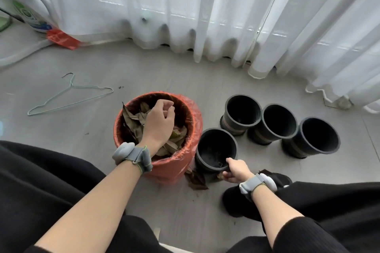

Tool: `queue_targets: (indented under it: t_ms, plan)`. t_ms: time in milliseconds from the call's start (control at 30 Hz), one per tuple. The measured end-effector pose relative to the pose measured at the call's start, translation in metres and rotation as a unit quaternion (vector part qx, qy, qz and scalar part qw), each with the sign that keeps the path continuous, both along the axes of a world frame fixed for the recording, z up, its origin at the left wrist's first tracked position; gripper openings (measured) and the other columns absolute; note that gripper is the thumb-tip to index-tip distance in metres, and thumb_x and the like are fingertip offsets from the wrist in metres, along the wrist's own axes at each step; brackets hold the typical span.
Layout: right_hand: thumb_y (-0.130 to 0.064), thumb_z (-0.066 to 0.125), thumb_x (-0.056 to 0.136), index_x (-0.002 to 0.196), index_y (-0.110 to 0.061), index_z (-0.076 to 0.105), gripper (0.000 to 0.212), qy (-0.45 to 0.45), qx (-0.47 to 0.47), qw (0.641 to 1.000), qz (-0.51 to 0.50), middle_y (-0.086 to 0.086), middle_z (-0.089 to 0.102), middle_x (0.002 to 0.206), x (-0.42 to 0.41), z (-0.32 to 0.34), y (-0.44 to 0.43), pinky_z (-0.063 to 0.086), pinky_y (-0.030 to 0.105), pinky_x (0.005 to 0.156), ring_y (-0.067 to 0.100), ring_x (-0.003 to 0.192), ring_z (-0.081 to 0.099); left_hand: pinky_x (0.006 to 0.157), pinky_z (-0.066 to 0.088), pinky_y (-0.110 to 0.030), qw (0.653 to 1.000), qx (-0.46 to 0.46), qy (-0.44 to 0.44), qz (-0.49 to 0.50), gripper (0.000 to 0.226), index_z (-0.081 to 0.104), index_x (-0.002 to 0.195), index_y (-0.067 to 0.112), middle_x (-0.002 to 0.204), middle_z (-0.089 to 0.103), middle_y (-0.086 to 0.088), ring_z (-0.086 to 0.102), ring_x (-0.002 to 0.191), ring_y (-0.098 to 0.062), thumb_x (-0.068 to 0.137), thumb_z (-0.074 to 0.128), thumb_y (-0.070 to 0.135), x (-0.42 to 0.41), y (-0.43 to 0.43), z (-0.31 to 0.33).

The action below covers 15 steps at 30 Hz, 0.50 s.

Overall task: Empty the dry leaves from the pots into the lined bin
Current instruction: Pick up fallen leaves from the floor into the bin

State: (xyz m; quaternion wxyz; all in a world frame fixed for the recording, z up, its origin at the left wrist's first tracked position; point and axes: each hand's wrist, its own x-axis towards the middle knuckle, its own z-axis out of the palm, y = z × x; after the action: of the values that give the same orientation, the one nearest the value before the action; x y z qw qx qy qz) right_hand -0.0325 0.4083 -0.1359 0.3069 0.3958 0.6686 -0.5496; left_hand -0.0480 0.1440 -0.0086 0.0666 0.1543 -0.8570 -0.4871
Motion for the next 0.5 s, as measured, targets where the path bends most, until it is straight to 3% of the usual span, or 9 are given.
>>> queue_targets:
  t_ms: [100,167,233,333,400,500]
  plan:
    - [-0.020,0.051,0.100,0.096,-0.002,0.046,0.018,0.004,-0.032,0.999,-0.013,0.015,0.049,0.084,0.000,-0.007,-0.005,0.059,0.039,0.054,0.018,0.048,0.050,0.084,0.050,-0.026,0.999,-0.018,0.015,0.022,0.017,0.056,0.113,0.022,0.105,0.064,0.009,0.059,0.093,0.000,0.099,0.049,0.026,0.003,-0.008,-0.004]
    - [-0.025,0.052,0.100,0.098,-0.002,0.044,0.024,0.014,-0.040,0.999,-0.020,0.013,0.047,0.078,-0.003,-0.009,-0.009,0.057,0.043,0.063,0.018,0.043,0.051,0.092,0.049,-0.035,0.998,-0.048,0.019,0.024,0.020,0.055,0.116,0.020,0.109,0.061,0.006,0.058,0.100,-0.009,0.098,0.049,0.024,0.004,-0.011,-0.007]
    - [-0.029,0.053,0.100,0.103,-0.001,0.044,0.030,0.029,-0.052,0.998,-0.037,0.012,0.048,0.070,-0.012,-0.010,-0.018,0.052,0.046,0.072,0.017,0.038,0.053,0.099,0.041,-0.041,0.989,-0.139,0.030,0.050,0.026,0.053,0.121,0.018,0.115,0.058,-0.001,0.054,0.109,-0.021,0.096,0.051,0.024,0.005,-0.018,-0.011]
    - [-0.033,0.053,0.099,0.118,-0.002,0.042,0.038,0.047,-0.086,0.993,-0.063,0.011,0.048,0.077,-0.047,-0.010,-0.040,0.056,0.041,0.068,0.018,0.053,0.053,0.102,0.032,-0.047,0.943,-0.283,-0.032,0.172,0.040,0.046,0.127,0.012,0.130,0.050,-0.011,0.044,0.122,-0.032,0.093,0.051,0.032,0.000,-0.044,-0.019]
    - [-0.037,0.052,0.099,0.117,-0.002,0.043,0.040,0.066,-0.105,0.989,-0.078,0.011,0.049,0.081,-0.068,-0.004,-0.044,0.058,0.039,0.065,0.018,0.058,0.054,0.107,0.027,-0.050,0.931,-0.282,-0.080,0.219,0.048,0.041,0.134,0.008,0.142,0.041,-0.014,0.035,0.133,-0.035,0.094,0.048,0.035,0.002,-0.058,-0.020]
    - [-0.039,0.050,0.100,0.116,0.000,0.045,0.043,0.090,-0.105,0.987,-0.082,0.009,0.049,0.083,-0.101,-0.003,-0.055,0.058,0.037,0.066,0.016,0.061,0.053,0.108,0.025,-0.050,0.919,-0.262,-0.131,0.262,0.053,0.036,0.140,0.004,0.145,0.039,-0.017,0.033,0.134,-0.037,0.097,0.042,0.035,0.007,-0.076,-0.033]
